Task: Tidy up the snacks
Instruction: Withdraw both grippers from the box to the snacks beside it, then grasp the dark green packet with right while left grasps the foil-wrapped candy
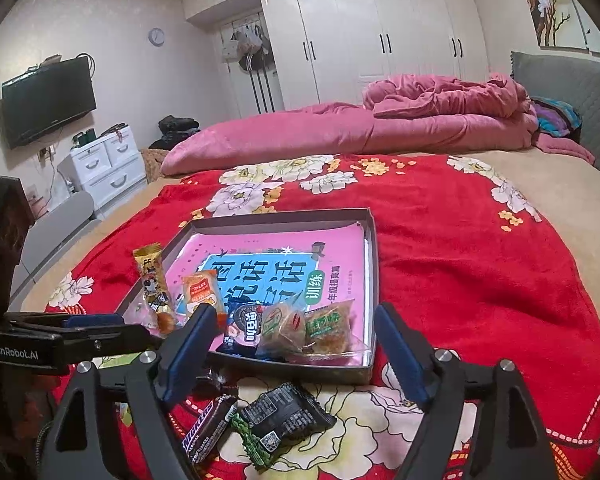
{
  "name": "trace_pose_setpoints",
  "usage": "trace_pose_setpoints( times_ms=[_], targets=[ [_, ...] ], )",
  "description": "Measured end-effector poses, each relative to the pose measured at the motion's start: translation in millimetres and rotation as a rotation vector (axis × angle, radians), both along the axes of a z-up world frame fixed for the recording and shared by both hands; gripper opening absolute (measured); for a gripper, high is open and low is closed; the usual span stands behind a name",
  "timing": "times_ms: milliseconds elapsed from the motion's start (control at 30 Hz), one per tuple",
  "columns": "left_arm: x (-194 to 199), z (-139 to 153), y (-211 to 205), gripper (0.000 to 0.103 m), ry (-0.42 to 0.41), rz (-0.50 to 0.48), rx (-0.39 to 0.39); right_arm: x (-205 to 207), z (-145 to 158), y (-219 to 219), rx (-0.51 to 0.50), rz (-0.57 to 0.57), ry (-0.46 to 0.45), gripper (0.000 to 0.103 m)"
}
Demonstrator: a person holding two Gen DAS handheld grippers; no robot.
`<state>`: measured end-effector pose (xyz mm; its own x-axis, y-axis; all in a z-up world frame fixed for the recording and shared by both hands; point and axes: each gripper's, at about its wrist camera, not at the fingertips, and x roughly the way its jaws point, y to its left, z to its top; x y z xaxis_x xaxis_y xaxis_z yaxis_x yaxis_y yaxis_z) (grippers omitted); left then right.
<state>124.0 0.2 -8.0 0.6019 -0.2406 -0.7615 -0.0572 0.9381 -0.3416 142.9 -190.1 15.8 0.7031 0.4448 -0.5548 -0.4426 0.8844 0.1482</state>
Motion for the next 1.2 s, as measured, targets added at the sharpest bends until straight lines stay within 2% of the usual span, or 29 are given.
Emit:
trace_pose_setpoints(
  times_ms=[267, 667, 1200],
  targets=[
    [0, -13, -7, 0.077, 0.048, -0.022, 0.013, -4, 0, -2, -0.014, -0.001, 0.007, 0.082],
    [-4, -21, -8, 0.077, 0.076, -0.031, 0.035, -11, -5, -1, -0.054, 0.031, 0.029, 0.083],
    [-5, -35, -10, 0.077, 0.112, -0.036, 0.038, -26, -23, 19, -0.213, 0.11, 0.051, 0.086]
  ],
)
